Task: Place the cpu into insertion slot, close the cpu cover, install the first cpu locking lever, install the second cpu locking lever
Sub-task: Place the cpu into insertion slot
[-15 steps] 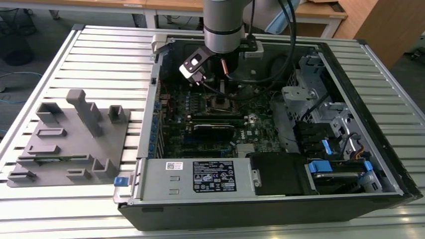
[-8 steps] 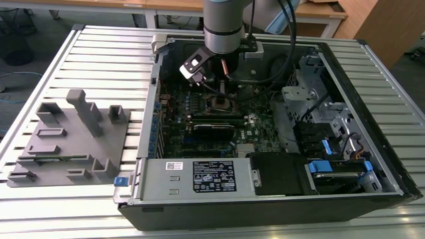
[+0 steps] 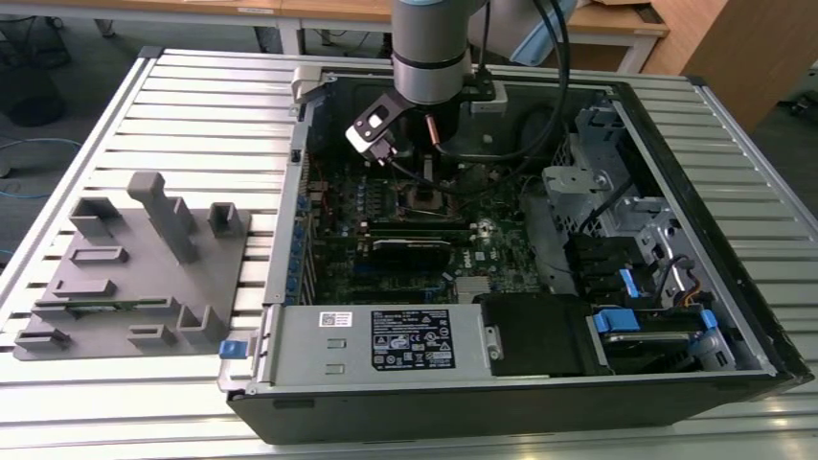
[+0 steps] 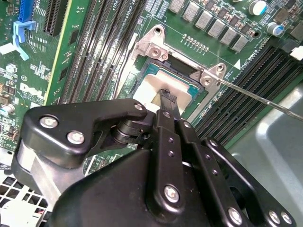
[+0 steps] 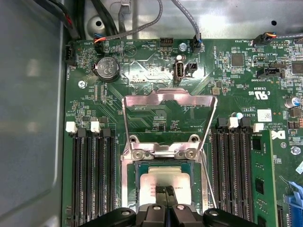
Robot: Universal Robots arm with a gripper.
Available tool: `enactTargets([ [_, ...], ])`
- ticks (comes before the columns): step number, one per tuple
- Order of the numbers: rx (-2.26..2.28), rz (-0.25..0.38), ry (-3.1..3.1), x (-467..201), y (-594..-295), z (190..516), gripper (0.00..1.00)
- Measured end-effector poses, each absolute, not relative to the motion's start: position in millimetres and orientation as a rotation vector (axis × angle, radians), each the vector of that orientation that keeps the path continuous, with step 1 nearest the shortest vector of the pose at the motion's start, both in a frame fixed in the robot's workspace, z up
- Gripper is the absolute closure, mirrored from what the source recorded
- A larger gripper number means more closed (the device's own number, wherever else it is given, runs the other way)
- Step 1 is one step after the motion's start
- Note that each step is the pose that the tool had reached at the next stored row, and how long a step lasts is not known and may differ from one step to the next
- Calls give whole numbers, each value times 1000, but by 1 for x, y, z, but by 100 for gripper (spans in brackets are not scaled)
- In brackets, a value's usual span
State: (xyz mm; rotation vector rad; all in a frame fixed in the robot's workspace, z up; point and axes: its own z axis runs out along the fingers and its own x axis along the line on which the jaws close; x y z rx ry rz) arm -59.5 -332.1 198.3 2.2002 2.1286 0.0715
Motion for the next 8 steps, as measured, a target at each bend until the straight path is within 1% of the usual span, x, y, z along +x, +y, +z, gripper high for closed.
enactTargets([
  [8,2200,73,2129,-59,-332,198,89],
])
